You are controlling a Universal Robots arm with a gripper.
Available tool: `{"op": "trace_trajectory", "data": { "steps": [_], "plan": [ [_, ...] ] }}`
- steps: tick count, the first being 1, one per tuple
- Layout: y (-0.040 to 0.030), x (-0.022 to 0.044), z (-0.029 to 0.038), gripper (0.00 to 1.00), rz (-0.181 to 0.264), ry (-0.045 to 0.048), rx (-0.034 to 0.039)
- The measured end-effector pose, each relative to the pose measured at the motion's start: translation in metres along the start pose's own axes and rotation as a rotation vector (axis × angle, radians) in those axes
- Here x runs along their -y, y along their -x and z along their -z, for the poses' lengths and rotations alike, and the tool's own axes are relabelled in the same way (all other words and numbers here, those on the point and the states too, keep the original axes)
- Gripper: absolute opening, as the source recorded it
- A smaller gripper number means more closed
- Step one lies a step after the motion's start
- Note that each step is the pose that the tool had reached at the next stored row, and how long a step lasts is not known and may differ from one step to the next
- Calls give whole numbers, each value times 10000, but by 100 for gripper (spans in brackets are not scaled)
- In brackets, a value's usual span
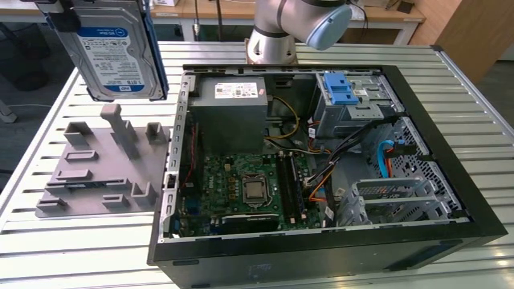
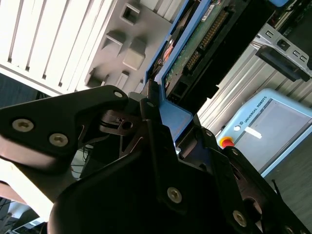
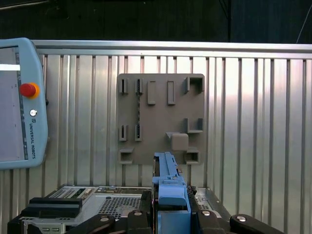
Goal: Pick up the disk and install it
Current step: 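Pick up the disk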
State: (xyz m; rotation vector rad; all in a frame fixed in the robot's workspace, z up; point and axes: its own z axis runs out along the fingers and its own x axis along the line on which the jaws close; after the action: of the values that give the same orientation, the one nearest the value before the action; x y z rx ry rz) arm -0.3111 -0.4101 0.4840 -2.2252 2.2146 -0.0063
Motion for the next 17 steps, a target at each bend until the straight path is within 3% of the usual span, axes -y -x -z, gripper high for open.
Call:
{"op": "trace_trajectory", "data": {
  "steps": [17],
  "plan": [
    [-1,215,-1,36,0,0,-1]
  ]
}}
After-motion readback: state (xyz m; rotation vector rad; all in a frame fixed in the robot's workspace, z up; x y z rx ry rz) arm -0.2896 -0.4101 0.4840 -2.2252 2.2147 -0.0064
